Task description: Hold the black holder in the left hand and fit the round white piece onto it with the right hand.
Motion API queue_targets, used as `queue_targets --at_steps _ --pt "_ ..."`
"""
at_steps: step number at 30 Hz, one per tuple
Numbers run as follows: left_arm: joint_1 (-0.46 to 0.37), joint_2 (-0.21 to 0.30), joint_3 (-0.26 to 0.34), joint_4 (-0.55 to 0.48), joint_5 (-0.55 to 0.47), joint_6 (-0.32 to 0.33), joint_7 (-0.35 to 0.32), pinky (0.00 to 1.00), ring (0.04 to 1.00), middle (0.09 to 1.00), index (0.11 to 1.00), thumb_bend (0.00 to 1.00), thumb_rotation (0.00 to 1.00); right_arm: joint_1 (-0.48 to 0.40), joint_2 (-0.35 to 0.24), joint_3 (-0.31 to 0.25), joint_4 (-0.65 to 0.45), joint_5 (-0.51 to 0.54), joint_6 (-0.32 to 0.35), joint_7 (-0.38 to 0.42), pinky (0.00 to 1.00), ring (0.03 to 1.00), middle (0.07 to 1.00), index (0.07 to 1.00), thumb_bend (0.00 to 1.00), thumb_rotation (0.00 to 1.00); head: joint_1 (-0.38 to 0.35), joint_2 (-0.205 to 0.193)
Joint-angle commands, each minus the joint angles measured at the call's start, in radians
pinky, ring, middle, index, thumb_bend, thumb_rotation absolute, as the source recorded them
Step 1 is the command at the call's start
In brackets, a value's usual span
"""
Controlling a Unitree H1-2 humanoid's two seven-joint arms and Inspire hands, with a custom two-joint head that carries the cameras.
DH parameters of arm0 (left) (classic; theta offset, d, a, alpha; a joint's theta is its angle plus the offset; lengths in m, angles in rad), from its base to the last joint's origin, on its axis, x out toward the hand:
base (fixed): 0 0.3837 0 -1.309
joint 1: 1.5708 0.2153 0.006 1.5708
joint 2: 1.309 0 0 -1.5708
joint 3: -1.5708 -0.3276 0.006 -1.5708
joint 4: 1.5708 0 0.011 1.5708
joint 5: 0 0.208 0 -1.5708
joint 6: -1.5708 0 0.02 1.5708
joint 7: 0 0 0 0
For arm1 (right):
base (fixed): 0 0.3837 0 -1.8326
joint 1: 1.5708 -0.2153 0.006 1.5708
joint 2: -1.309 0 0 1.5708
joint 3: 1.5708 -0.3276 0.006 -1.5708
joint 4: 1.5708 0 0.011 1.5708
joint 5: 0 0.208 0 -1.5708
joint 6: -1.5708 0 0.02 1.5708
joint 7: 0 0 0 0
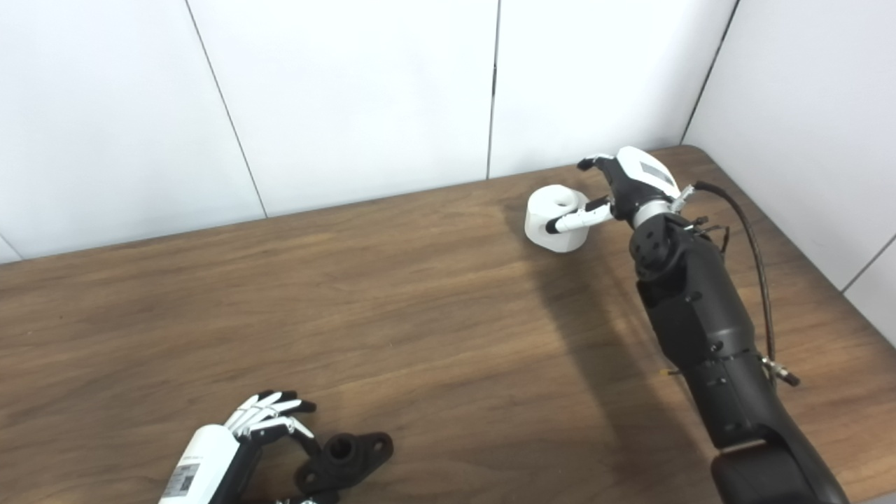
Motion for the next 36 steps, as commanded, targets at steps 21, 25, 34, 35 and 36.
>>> queue_targets --at_steps 21,25,34,35,36 --pt "0.027 0.002 -0.001 -0.017 0.034 0.089 -0.087 0.88 0.869 0.783 0.488 0.52 0.04 -0.07 -0.052 0.076 0.013 -0.004 -0.006 -0.026 0.8 0.946 0.886 0.677 0.84 0.32 0.002 0.012" --pt "0.025 0.001 -0.003 -0.026 0.042 0.1 -0.097 0.88 0.867 0.782 0.488 0.52 0.04 -0.067 -0.056 0.077 0.01 -0.004 -0.007 -0.026 0.8 0.938 0.876 0.672 0.83 0.31 0.003 0.012" --pt "0.026 -0.001 -0.004 -0.031 0.046 0.099 -0.098 0.87 0.861 0.779 0.487 0.52 0.04 -0.065 -0.065 0.076 0.0 -0.004 -0.007 -0.017 0.82 0.943 0.874 0.665 0.81 0.32 0.003 0.013" --pt "0.025 -0.001 -0.004 -0.031 0.048 0.098 -0.097 0.87 0.859 0.777 0.487 0.52 0.04 -0.065 -0.066 0.077 -0.001 -0.003 -0.007 -0.018 0.81 0.938 0.868 0.663 0.81 0.32 0.003 0.013" --pt "0.025 -0.001 -0.004 -0.03 0.047 0.095 -0.094 0.87 0.857 0.776 0.487 0.52 0.04 -0.064 -0.068 0.078 -0.001 -0.002 -0.007 -0.019 0.81 0.935 0.864 0.661 0.81 0.31 0.003 0.013"
